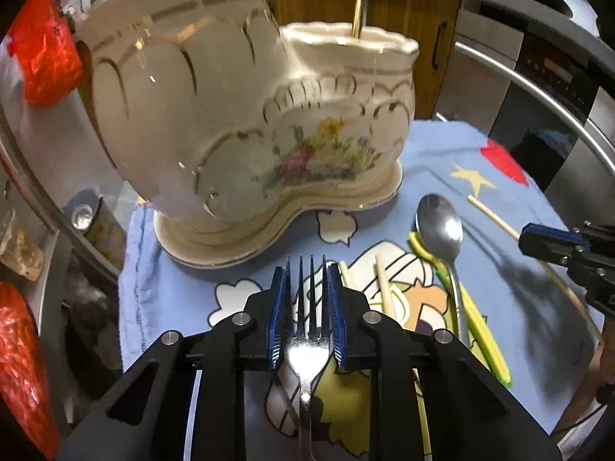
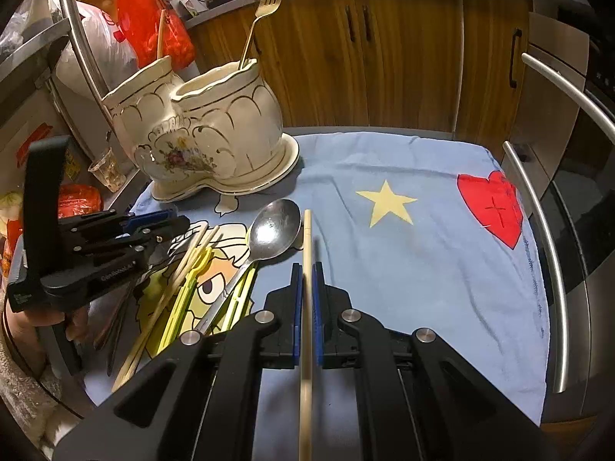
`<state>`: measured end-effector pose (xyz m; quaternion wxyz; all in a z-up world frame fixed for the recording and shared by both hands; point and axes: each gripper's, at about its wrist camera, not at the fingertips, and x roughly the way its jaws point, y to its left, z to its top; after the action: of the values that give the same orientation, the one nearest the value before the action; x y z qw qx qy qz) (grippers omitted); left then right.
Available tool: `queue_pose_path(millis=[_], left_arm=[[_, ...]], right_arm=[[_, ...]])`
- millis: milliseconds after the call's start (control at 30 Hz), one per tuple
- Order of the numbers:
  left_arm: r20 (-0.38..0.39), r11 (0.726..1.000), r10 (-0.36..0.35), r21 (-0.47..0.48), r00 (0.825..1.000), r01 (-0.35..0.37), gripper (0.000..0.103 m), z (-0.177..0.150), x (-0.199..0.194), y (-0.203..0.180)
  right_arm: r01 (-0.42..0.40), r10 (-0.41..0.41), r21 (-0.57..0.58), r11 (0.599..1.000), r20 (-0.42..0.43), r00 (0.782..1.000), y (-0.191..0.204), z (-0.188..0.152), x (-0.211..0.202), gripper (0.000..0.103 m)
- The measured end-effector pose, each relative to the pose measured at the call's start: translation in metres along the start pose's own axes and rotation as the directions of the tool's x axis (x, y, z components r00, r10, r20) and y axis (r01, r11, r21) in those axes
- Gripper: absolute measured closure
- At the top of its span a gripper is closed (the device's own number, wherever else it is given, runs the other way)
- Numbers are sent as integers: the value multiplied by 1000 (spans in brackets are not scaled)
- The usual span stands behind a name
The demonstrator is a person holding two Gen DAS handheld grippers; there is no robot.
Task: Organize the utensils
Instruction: 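Close the right tool on a wooden chopstick while the left tool grasps a silver fork, then lift the chopstick and silver fork and carry both over the ceramic holder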
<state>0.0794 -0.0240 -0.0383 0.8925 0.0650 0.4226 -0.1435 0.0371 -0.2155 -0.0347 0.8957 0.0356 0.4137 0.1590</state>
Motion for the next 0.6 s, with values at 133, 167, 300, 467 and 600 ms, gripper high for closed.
queue_pose_path(millis=[133,167,300,467,600], left_arm=[[58,1000,-14,-13,998,15,80,1,-17,1],[81,1000,-18,-15,997,19,80,0,-24,2],[164,1000,-17,-9,986,19,80,1,-49,0],[256,999,-34,-6,966,36,80,-2,-83,1],[303,999,-45,-1,952,47,80,-3,-104,2]], right_arm=[[-4,4,-3,1000,16,1000,0,0,-4,98],[-6,6,-3,1000,22,1000,1,0,-5,98],[-27,27,-6,1000,68,997,2,2,-13,98],[-54,56,-17,998,128,990,7,4,-24,98],[-67,71,-30,997,183,981,11,5,-33,98]])
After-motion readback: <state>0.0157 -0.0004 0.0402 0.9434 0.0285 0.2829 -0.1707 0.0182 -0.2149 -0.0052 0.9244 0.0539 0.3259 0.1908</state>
